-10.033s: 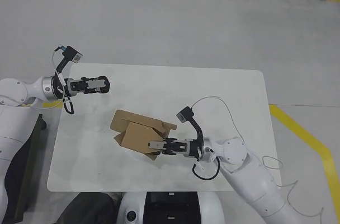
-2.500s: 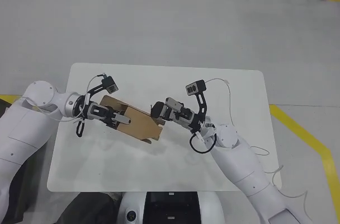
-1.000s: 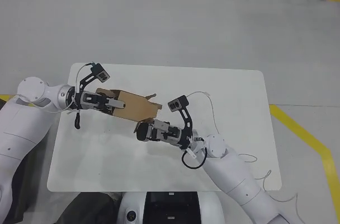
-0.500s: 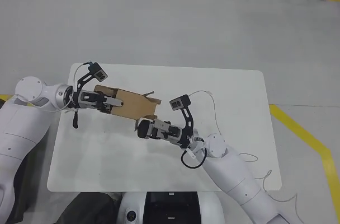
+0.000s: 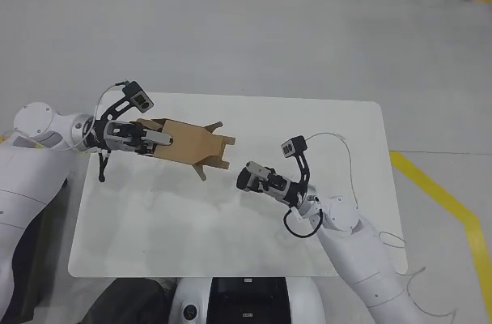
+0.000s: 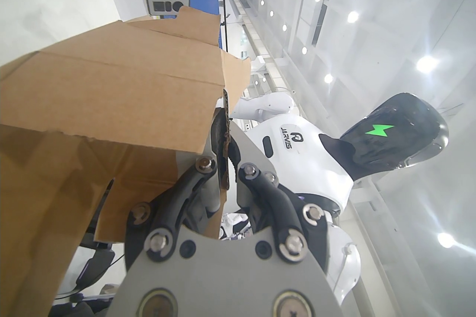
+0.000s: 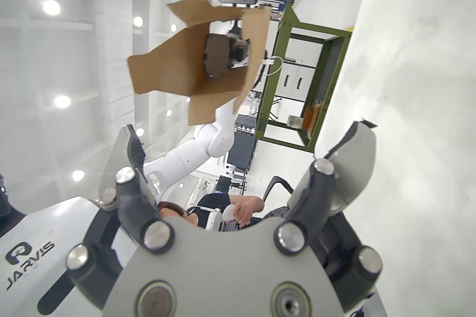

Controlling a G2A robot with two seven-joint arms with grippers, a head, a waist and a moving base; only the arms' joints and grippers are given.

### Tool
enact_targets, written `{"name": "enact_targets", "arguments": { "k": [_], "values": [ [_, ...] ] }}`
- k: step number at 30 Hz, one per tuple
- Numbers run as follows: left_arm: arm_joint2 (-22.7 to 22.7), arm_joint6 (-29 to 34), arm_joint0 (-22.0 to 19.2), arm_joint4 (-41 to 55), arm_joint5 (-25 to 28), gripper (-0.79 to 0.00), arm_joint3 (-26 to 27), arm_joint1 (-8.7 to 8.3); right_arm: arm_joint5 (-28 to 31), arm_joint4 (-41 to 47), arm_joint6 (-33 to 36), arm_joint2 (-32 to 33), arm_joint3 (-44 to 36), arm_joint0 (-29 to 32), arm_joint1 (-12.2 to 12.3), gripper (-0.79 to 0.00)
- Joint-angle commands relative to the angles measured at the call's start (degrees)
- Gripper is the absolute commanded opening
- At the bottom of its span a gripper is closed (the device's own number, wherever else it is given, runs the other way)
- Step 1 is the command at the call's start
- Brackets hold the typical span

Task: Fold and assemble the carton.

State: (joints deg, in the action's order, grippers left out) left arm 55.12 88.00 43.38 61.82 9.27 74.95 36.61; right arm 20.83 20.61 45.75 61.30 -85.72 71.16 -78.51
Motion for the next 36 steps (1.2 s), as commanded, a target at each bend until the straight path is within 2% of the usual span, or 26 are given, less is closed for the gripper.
{"name": "enact_targets", "arguments": {
  "k": [1,6,12,24,36],
  "values": [
    [-0.9,0.0,-0.4,0.2,-0.2,-0.785,1.2,-0.31,-0.6,-1.3,-0.9,0.1,0.2,-0.1,0.1,0.000],
    [-3.7,0.0,-1.7,1.7,-0.8,-0.785,4.1,-1.07,-2.8,-5.6,-2.5,0.6,-0.4,0.3,0.5,0.000],
    [-7.5,0.0,-4.3,4.1,-1.2,-0.785,5.3,-1.41,-4.0,-6.6,-2.6,1.4,-1.5,1.9,1.1,0.000],
    [-15.4,0.0,-9.9,6.1,-0.7,-0.785,4.7,-0.53,-2.8,-6.3,-1.5,0.3,-3.5,2.7,1.4,0.000],
    [-21.0,0.0,-13.3,6.4,0.1,-0.785,3.8,0.09,-1.9,-5.4,-1.1,-1.6,-3.7,1.6,1.4,0.000]
  ]
}}
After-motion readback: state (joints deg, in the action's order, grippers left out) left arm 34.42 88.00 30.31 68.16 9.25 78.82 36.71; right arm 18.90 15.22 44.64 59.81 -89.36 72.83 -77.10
